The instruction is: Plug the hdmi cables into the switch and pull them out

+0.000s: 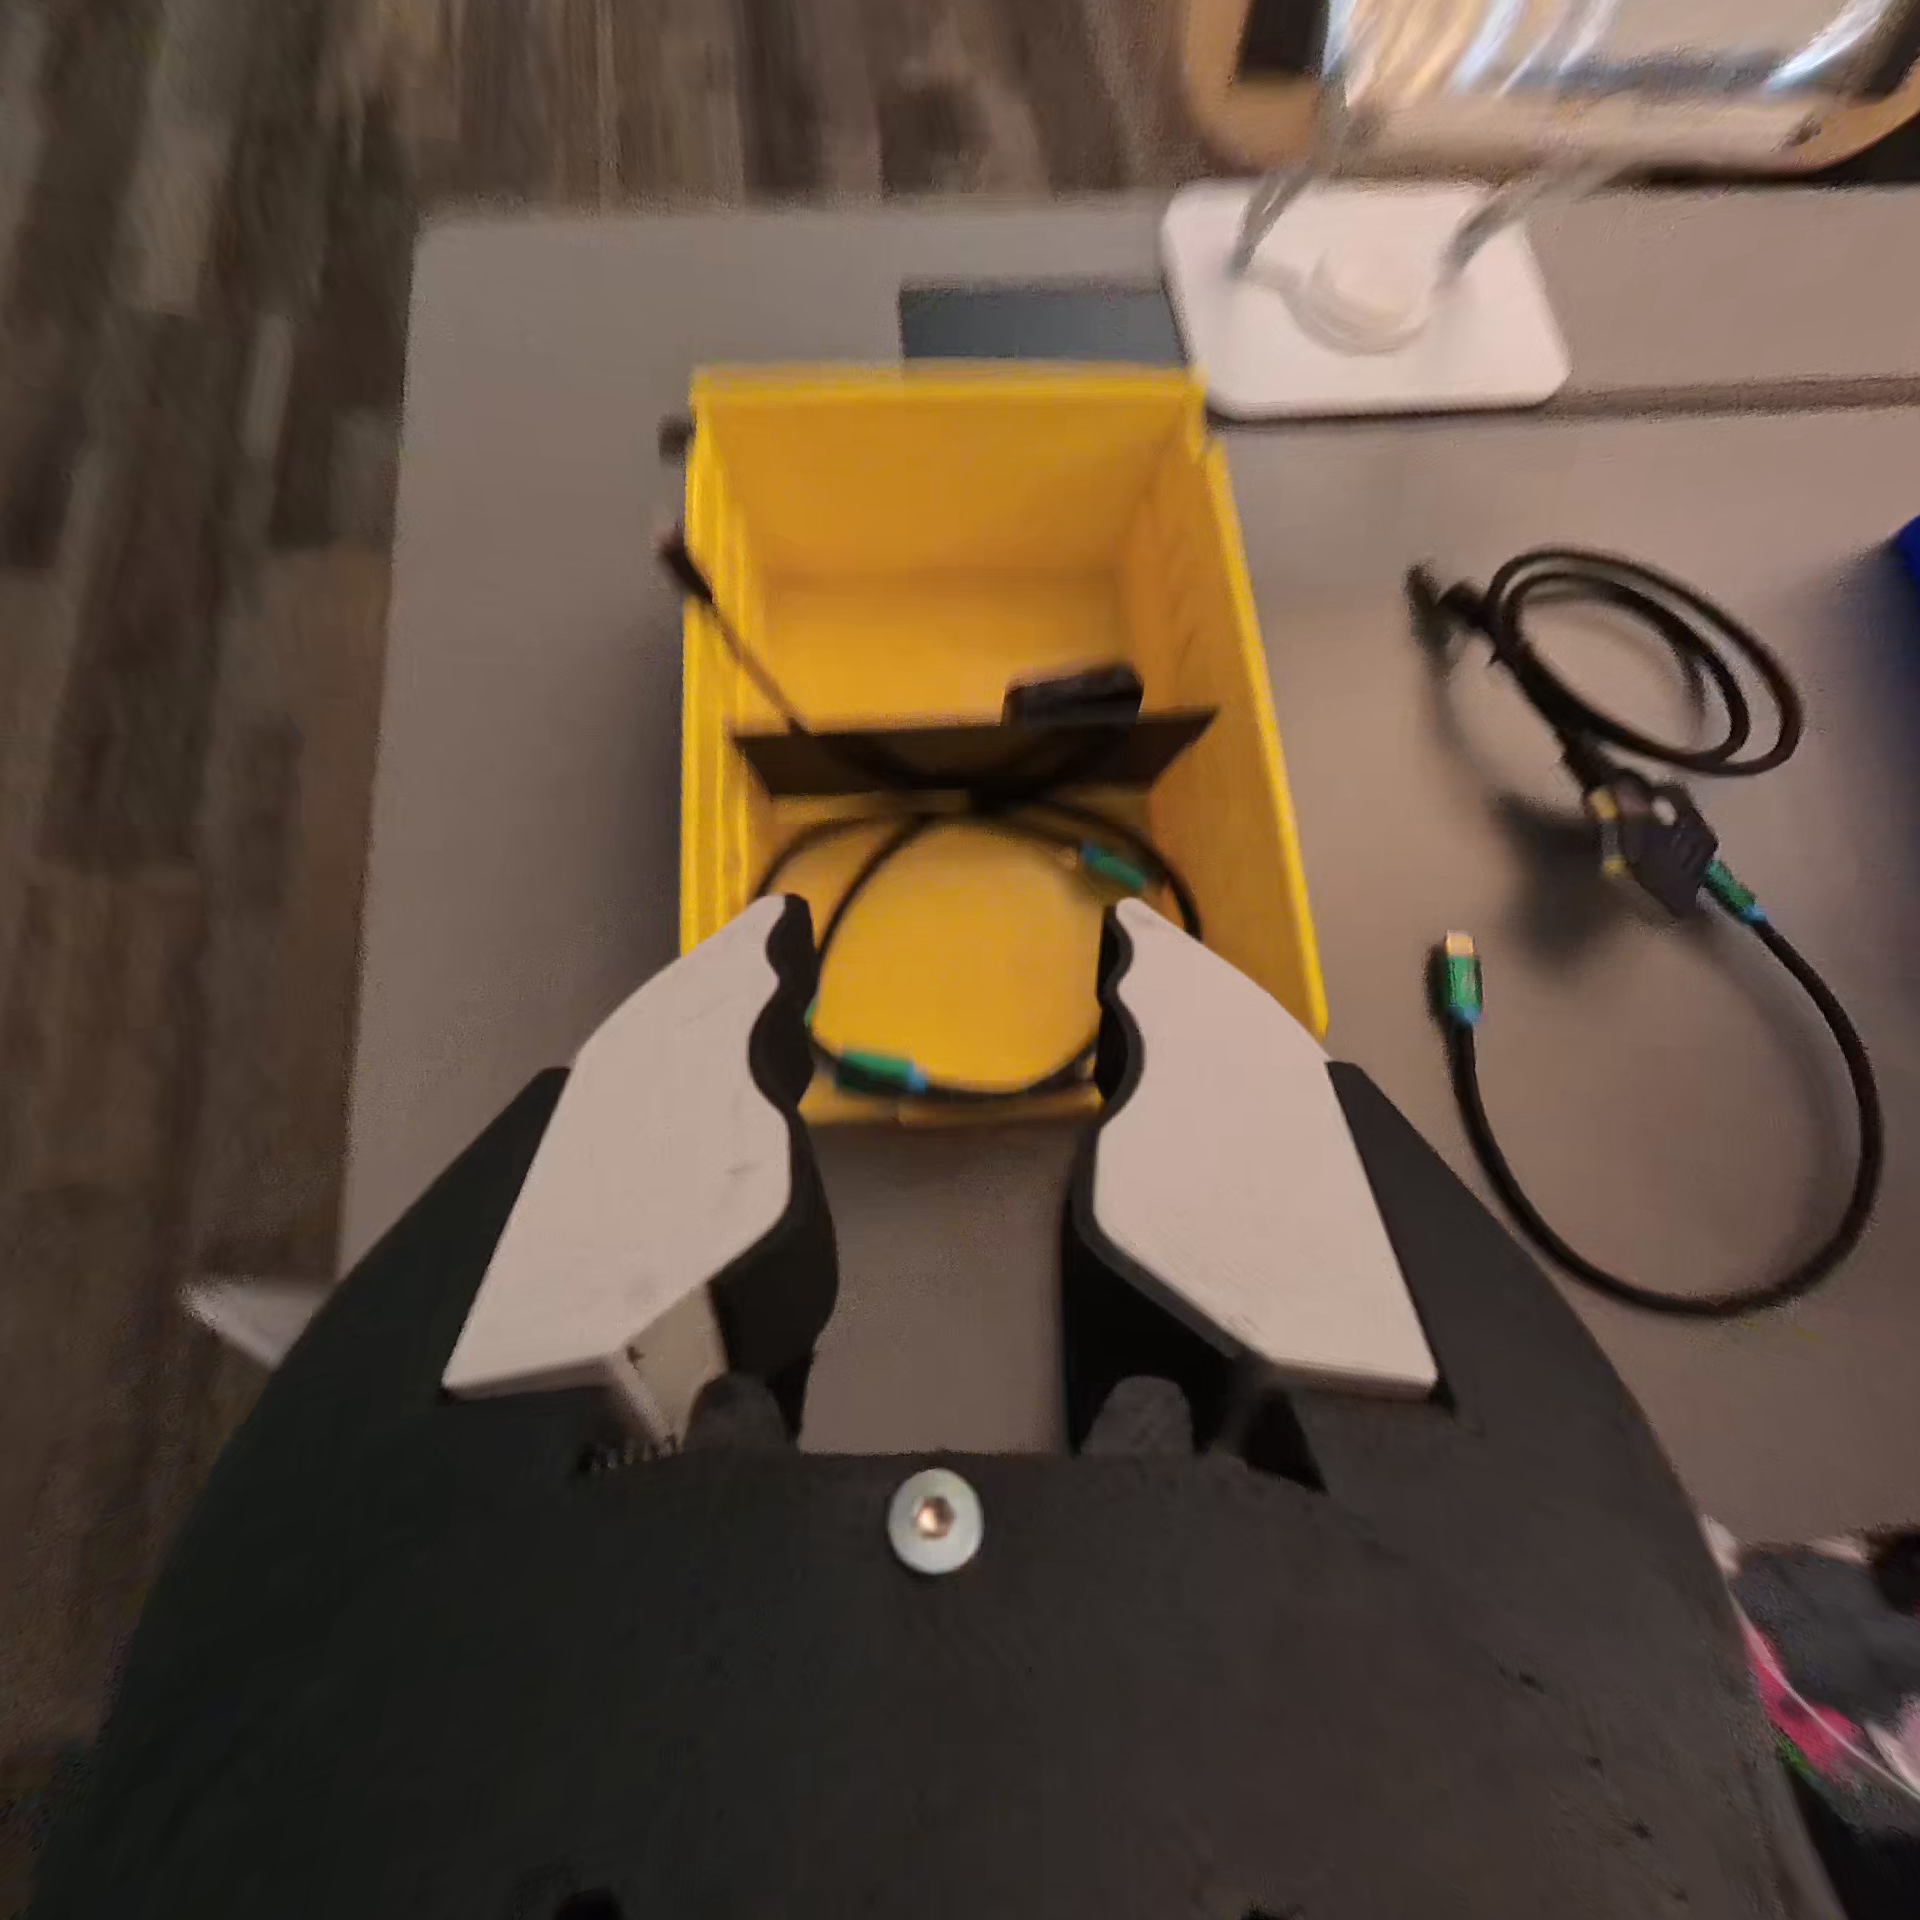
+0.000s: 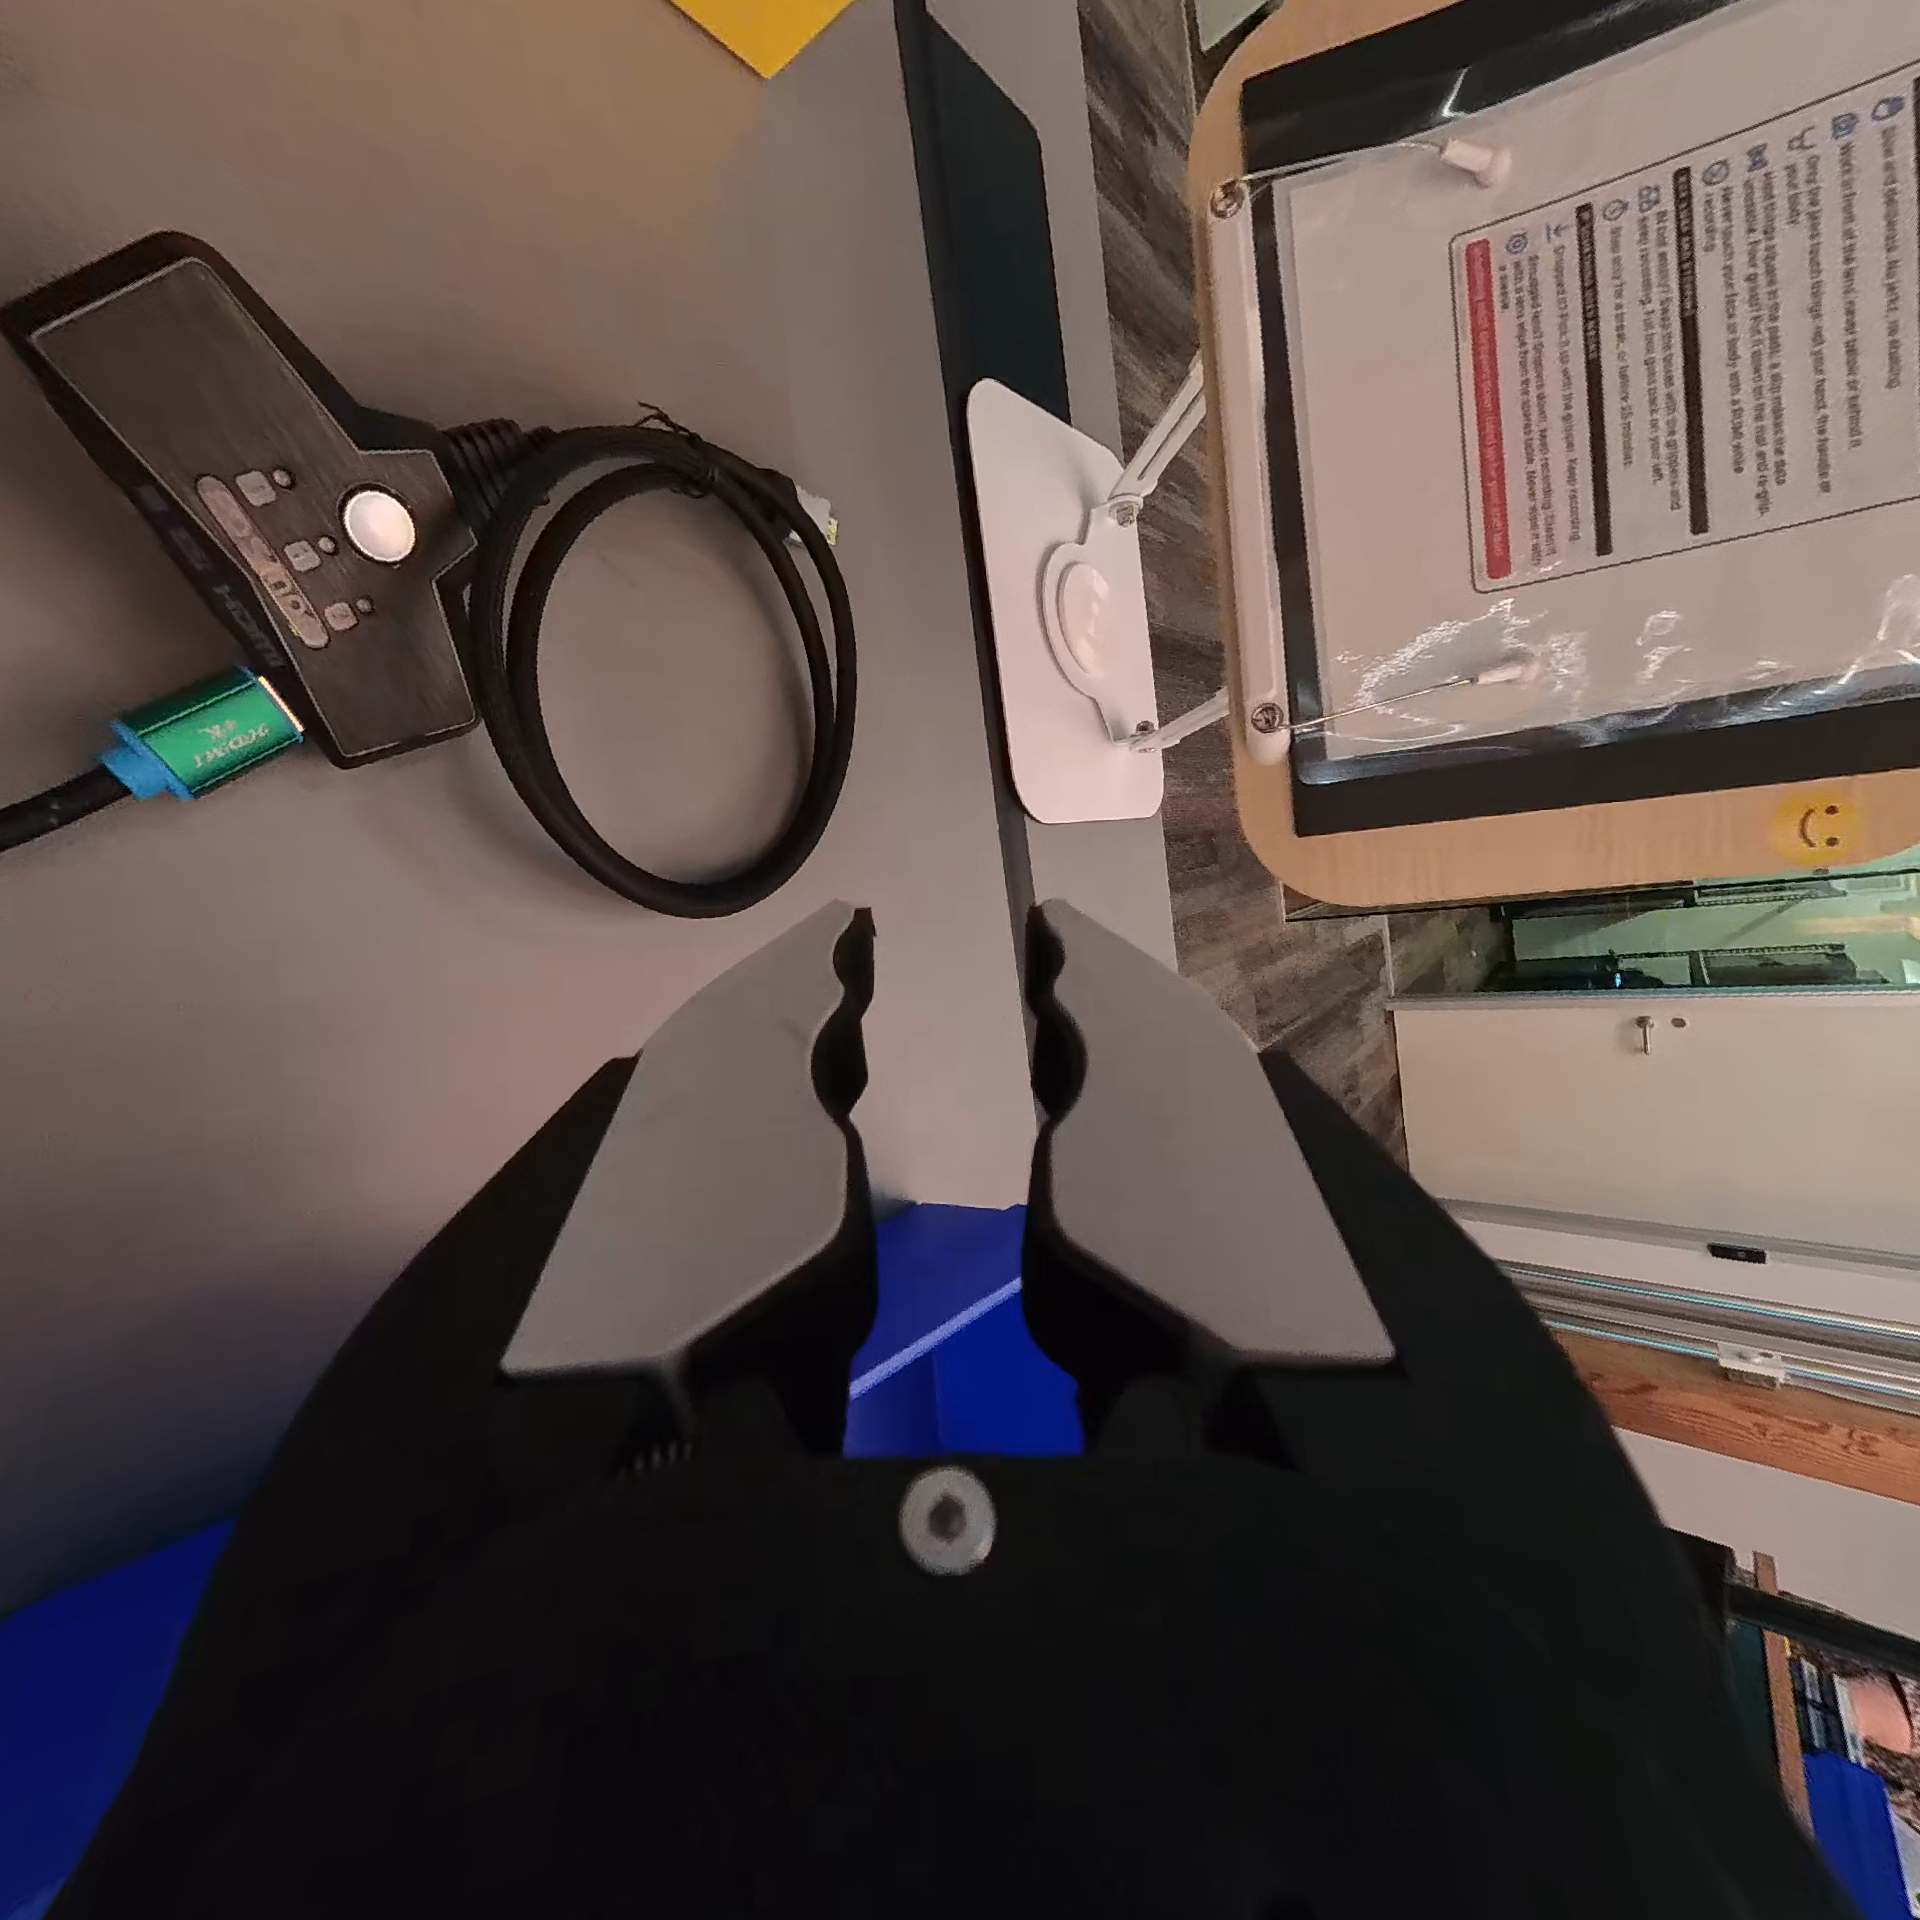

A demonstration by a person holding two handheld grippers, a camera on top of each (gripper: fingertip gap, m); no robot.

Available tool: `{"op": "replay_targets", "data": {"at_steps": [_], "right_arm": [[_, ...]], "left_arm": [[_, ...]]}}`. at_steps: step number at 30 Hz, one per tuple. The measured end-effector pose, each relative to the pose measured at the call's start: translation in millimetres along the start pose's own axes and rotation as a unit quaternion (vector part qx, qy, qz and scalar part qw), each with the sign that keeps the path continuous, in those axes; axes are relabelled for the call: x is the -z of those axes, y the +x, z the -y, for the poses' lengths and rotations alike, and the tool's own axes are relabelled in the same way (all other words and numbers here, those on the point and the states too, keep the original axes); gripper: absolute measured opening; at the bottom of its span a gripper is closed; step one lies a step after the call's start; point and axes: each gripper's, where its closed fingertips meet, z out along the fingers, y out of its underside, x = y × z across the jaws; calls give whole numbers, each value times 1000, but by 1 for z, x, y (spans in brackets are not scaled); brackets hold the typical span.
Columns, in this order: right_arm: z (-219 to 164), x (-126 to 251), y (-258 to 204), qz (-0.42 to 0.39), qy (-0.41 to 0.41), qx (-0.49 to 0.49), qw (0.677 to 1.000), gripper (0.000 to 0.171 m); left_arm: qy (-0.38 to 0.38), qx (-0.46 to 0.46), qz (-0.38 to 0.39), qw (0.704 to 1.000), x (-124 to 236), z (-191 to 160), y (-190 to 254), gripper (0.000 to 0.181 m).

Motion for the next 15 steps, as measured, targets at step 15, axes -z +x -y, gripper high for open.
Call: {"op": "replay_targets", "data": {"at_steps": [15], "right_arm": [[-12, 2, 3, 0, -14, -15, 1000, 29]], "left_arm": [[-334, 132, -120, 926, -76, -93, -16, 46]]}}
